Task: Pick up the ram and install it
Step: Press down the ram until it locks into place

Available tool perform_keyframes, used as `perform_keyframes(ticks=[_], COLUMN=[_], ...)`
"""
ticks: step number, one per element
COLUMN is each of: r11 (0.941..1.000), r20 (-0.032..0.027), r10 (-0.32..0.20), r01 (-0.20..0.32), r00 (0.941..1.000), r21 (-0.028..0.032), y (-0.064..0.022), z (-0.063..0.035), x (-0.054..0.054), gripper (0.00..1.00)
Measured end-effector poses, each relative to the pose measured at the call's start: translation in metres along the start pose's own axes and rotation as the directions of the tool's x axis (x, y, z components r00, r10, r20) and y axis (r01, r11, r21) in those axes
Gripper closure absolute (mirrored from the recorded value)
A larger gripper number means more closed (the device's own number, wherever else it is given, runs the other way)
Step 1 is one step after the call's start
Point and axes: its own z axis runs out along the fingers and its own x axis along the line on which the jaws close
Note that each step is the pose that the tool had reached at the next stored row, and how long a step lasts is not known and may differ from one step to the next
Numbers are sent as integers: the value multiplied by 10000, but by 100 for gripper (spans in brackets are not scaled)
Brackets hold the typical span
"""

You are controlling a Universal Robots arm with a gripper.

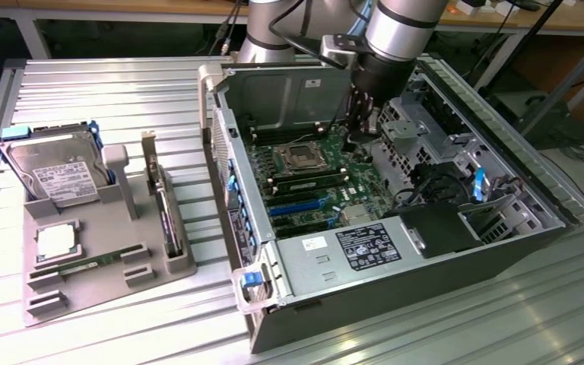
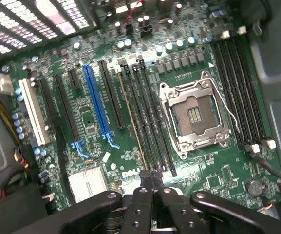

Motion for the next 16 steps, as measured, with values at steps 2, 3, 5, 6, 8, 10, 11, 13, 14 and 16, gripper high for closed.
perform_keyframes(ticks=[2, 3, 5, 6, 8, 10, 11, 13, 14, 16], r11=[9986, 9976, 9939, 9905, 9812, 9721, 9690, 9616, 9570, 9440], r20=[11, 14, 22, 27, 36, 42, 44, 48, 50, 54], r10=[522, 690, 1105, 1373, 1927, 2346, 2471, 2744, 2901, 3299], r01=[-522, -690, -1105, -1373, -1927, -2346, -2471, -2743, -2900, -3299], r00=[9986, 9976, 9939, 9905, 9812, 9721, 9690, 9616, 9570, 9440], r21=[-14, -18, -30, -38, -54, -67, -71, -80, -84, -97], y=[0, 0, 0, 0, 0, 0, 0, 0, 0, 0], z=[0, 0, 0, 0, 0, 0, 0, 0, 0, 0], x=[0, 0, 0, 0, 0, 0, 0, 0, 0, 0], gripper=[90, 90, 90, 90, 90, 90, 90, 90, 90, 90])
